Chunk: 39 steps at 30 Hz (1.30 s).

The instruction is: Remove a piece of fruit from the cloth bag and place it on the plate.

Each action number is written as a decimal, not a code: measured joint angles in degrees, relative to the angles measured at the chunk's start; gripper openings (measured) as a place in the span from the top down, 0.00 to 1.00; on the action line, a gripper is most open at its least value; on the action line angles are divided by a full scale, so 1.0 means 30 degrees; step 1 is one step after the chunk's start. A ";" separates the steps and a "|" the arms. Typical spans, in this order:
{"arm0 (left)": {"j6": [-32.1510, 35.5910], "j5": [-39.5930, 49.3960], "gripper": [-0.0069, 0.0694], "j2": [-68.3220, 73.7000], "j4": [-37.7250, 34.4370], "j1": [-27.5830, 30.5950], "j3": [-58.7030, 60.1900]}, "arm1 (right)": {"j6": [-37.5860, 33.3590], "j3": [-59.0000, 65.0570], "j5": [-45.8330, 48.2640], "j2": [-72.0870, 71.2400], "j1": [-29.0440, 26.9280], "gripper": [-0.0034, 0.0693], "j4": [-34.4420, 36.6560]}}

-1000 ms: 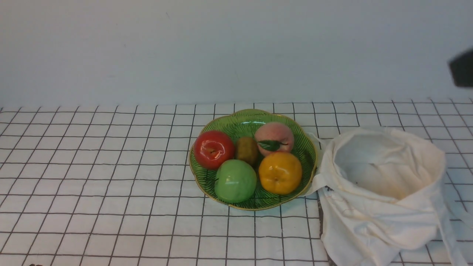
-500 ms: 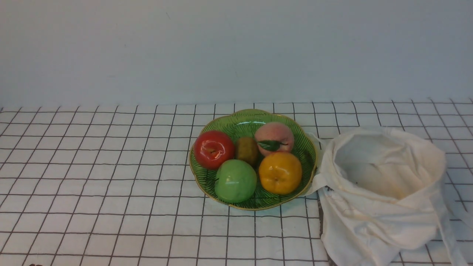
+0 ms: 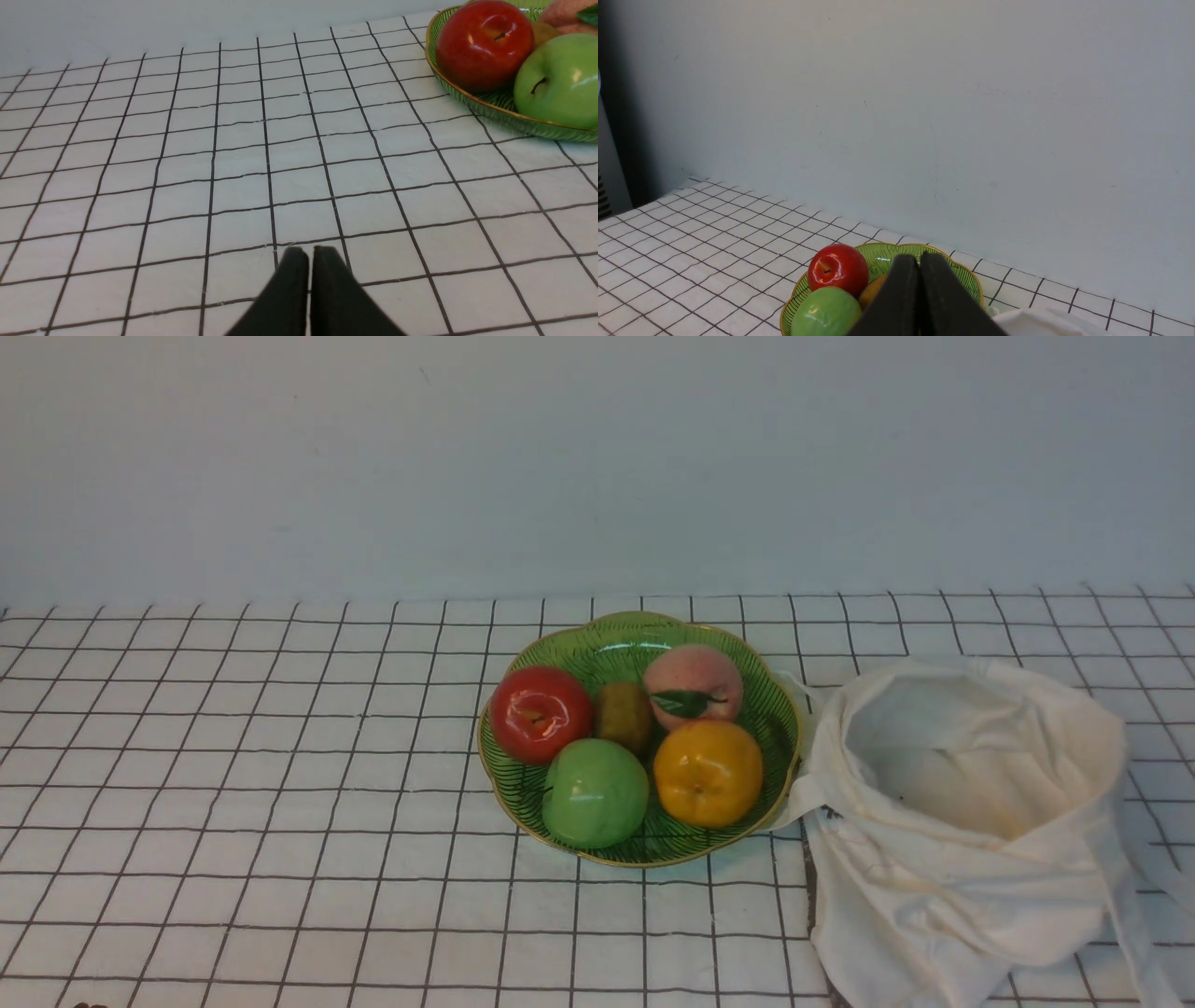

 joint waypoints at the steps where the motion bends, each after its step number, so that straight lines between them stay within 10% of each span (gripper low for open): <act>1: 0.0000 0.0000 0.92 0.0000 0.0000 0.0000 0.0000 | 0.0000 0.0000 0.0000 0.0000 0.0000 0.97 0.0000; 12: 0.0000 0.0000 0.92 0.0000 0.0000 0.0000 0.0000 | 0.0000 0.2008 -0.0163 -0.1186 -0.0707 0.97 -0.0131; 25: 0.0000 0.0000 0.92 0.0000 0.0000 0.0000 0.0000 | 0.0000 0.8625 0.0248 -0.4922 -0.8221 0.97 -0.0149; 39: 0.0000 0.0000 0.92 0.0000 0.0000 0.0000 0.0000 | 0.0000 0.8641 0.0337 -0.4922 -0.7698 0.97 -0.0132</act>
